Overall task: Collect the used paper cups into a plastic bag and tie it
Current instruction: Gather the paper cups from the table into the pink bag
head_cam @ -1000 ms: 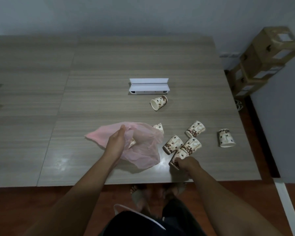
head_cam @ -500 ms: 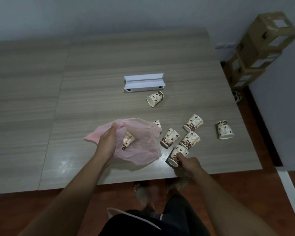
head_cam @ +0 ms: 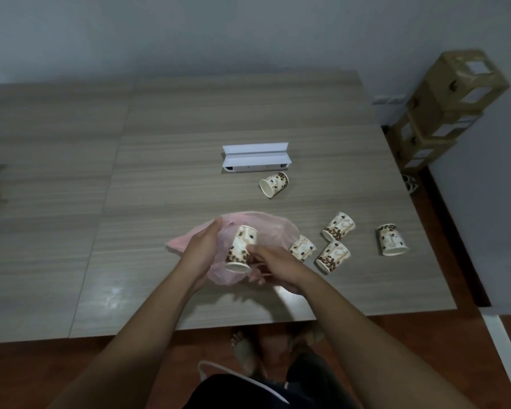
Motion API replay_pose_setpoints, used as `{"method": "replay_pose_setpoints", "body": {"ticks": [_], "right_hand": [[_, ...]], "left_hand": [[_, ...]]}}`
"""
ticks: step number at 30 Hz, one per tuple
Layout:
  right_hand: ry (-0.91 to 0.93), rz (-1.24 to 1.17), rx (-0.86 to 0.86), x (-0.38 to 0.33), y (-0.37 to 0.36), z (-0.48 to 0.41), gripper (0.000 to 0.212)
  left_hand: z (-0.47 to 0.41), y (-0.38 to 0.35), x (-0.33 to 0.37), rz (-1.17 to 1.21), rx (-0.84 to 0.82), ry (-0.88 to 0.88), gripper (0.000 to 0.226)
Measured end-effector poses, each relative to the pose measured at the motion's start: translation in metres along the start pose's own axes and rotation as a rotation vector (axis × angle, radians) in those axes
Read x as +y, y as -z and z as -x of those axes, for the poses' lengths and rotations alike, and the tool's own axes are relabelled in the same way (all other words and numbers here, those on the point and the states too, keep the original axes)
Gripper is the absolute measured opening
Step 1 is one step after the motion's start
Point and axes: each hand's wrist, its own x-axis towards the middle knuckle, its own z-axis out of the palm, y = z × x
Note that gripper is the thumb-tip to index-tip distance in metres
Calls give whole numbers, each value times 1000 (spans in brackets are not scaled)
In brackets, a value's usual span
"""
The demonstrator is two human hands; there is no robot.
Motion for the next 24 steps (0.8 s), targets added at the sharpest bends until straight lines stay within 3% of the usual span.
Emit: {"method": "replay_pose_setpoints", "body": {"ticks": [4, 9, 13, 16, 19, 21, 24], "right_hand": [[28, 193, 16, -23, -36, -23, 35], [50, 515, 80, -23, -66, -38, 33], [68, 499, 46, -18, -67, -40, 28], [87, 416, -137, -17, -44, -29, 33], [53, 124, -248, -12, -6, -15, 38], [39, -39, -98, -7, 20, -9, 35], [92, 19, 277, 6, 62, -16, 26]], "left_hand": [[11, 0, 16, 78, -21, -13, 71], [24, 13, 28, 106, -113, 111, 51], [18, 25, 25, 135, -37, 51, 50], [15, 32, 22, 157, 20, 23, 50], [14, 34, 19, 156, 74, -4, 46], [11, 35, 16, 150, 120, -11, 48], [9, 35, 13, 158, 145, -4, 50]]}}
